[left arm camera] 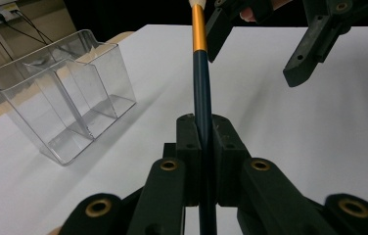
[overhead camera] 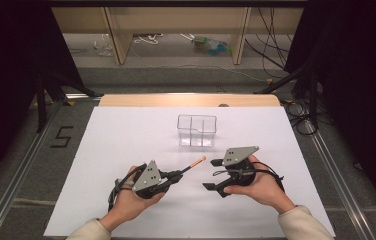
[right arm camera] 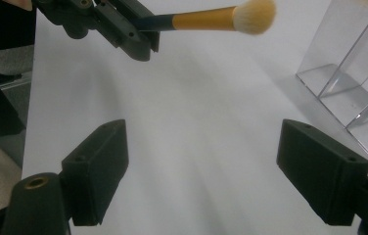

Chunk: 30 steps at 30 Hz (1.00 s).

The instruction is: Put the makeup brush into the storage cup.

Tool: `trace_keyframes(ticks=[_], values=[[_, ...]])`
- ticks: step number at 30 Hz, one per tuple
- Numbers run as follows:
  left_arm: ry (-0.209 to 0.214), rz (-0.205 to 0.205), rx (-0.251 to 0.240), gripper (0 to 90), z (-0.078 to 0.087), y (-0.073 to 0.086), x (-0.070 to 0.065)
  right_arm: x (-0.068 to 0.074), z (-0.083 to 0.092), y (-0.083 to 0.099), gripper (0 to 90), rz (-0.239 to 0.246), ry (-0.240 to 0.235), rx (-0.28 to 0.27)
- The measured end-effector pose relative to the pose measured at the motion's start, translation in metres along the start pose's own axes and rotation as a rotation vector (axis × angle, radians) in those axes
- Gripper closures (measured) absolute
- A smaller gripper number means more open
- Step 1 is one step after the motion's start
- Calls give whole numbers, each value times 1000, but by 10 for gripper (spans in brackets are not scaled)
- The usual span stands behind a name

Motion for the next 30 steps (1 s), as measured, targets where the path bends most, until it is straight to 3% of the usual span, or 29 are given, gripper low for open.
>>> trace_keyframes(ticks=[8, 9, 15, 19, 22, 26, 30], values=[[-23, 30, -31, 836, -1, -2, 1, 3, 0, 0, 210, -20, -5, -17], [-26, 12, -27, 837, -1, -3, 2, 3, 0, 0, 213, -27, -4, -24], [-37, 17, -37, 836, -2, -4, 3, 5, -2, 0, 215, -36, 15, -48], [-46, 44, -55, 836, -3, -4, 3, 7, -4, 1, 214, -56, 7, -62], [-44, 26, -53, 836, -2, -5, 5, 8, -4, 0, 215, -71, 5, -68], [-49, 44, -63, 837, -5, -6, 5, 8, -5, 0, 215, -94, 2, -88], [-51, 35, -64, 836, -11, -10, 6, 9, -4, -2, 217, -129, 2, -109]])
Point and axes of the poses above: each handheld gripper's, and its own axes: z roughly backward along the jaws, y roughly out of its underside, x roughly to its left, the point moved 3 cm from there along -z, roughly forward along the jaws, and after that the axes turned 12 degrees about y, right-handed, at the moved point
